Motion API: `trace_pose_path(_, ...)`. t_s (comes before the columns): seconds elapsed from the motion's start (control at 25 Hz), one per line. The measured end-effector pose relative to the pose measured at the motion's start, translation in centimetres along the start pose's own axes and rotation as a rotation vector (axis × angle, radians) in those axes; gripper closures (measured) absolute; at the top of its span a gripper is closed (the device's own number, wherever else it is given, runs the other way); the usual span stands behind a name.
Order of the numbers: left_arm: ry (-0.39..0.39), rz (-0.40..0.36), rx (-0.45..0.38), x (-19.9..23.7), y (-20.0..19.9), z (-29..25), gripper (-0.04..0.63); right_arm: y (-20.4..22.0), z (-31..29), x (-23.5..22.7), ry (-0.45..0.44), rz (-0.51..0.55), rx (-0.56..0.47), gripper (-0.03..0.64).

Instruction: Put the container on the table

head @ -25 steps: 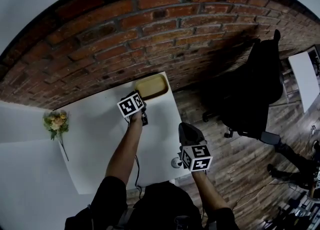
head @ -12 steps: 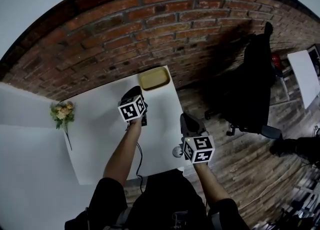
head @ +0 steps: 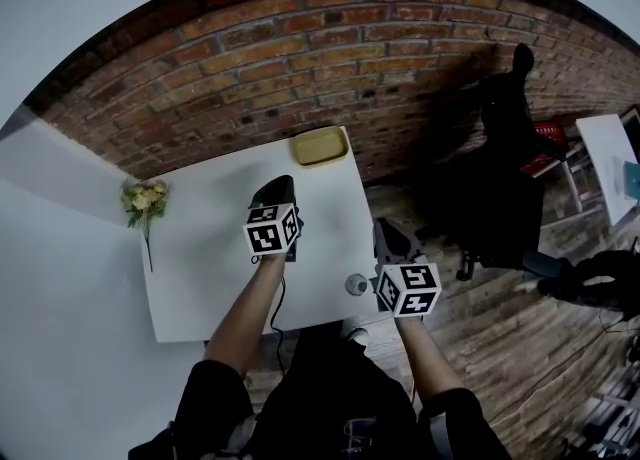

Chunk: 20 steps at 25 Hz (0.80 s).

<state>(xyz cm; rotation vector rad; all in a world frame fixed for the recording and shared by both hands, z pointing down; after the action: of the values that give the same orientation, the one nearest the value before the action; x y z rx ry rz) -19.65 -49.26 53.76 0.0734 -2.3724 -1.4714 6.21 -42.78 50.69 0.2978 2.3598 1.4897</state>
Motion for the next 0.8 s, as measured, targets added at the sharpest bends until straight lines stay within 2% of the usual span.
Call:
trace_pose_path(0.24,0.021,-0.135,-0.038,-4.8,-0.4,5.8,0.575,-0.3,4.5,1.2,-0.047,0.015,-0.059,0.594)
trace_pose_path(0.32,0.023,-0.159,-0.053,-6.3,-0.3,7.7,0.575,-0.4,5.8,1.5,-0.066,0.016,-0.072,0.594)
trace_pose_path(0.8,0.016,-0.188,-0.093,-11.0,0.9,14.5,0.575,0.0,9.6,3.2,-0.141,0.043,-0.095,0.594)
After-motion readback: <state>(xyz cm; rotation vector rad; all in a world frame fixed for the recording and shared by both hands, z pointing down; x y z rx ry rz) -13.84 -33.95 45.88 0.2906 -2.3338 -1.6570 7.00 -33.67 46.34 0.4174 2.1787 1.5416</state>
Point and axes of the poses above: the fingertips, and each gripper's own axes: z backward along the fingers, x to its left, y out of its underside, the point moved 7 cm from there along z, backward along the fingers, and after that the axes turned 10 degrees about y, right-handed, at the moved point
